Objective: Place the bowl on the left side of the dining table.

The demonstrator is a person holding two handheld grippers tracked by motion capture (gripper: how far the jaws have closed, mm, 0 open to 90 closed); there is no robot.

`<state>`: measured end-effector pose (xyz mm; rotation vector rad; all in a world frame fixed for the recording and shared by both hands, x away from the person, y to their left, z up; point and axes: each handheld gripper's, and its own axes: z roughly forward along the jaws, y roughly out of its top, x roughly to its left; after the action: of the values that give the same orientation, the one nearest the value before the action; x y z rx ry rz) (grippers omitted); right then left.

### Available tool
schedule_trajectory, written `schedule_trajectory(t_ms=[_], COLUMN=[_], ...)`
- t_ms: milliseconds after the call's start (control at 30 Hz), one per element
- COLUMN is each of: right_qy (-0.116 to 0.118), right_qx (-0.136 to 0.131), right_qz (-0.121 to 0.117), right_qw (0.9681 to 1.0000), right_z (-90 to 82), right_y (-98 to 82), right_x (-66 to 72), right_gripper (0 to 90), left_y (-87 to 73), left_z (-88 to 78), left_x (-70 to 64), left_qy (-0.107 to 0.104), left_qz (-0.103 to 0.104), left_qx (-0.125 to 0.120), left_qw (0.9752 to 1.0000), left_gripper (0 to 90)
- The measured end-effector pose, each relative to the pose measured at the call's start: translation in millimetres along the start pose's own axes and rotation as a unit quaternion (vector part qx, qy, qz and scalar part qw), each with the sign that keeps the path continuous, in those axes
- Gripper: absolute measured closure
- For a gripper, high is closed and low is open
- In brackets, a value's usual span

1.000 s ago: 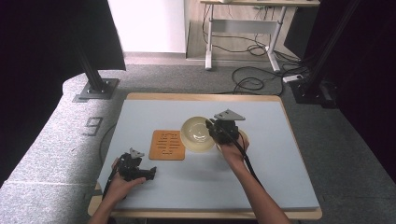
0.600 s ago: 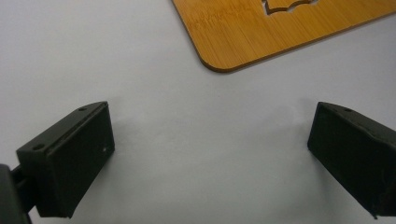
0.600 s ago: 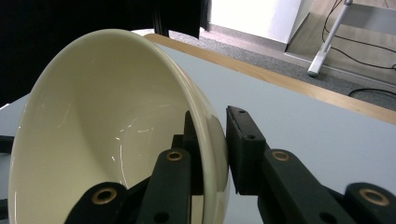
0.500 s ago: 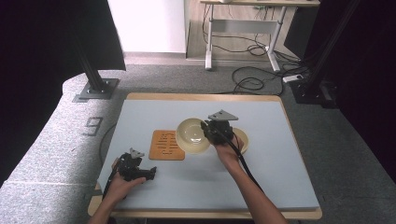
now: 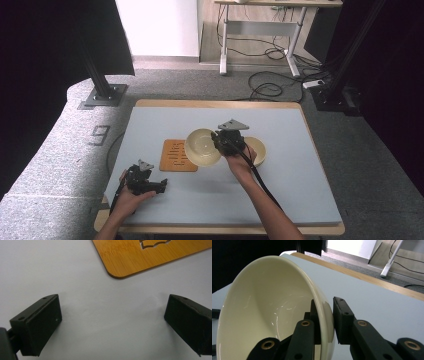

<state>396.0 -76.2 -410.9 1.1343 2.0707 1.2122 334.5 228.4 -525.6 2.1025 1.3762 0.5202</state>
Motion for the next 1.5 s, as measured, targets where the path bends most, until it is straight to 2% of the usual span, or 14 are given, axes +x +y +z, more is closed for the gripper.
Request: schedule_trajectory(t_ms=[267, 567, 1200, 1500], right_qy=[0.009, 0.008, 0.017, 0.021], right_qx=[0.002, 0.013, 0.013, 0.017], right_qz=[-0.001, -0.002, -0.007, -0.008], right_qw=[1.0, 0.9999, 0.9997, 0.9996], right_z=[6.4, 11.9, 24.7, 28.5], right_y=[0.3, -0.7, 1.8, 2.7], right_x=[4.7, 7.5, 22.5, 24.4], right_gripper=[78.8, 78.8, 78.8, 78.8], left_y=[-0.6, -0.6, -0.1, -0.2], left_z=[-0.2, 0.0, -0.1, -0.1], left_x=[-0.1, -0.1, -0.6, -0.7], left_qy=[0.001, 0.001, 0.002, 0.002], left_qz=[0.001, 0.0, 0.0, 0.0], left_qx=[-0.001, -0.002, -0.001, -0.001], left_qw=[1.0, 1.0, 1.0, 1.0], left_gripper=[1.5, 1.5, 1.5, 1.5])
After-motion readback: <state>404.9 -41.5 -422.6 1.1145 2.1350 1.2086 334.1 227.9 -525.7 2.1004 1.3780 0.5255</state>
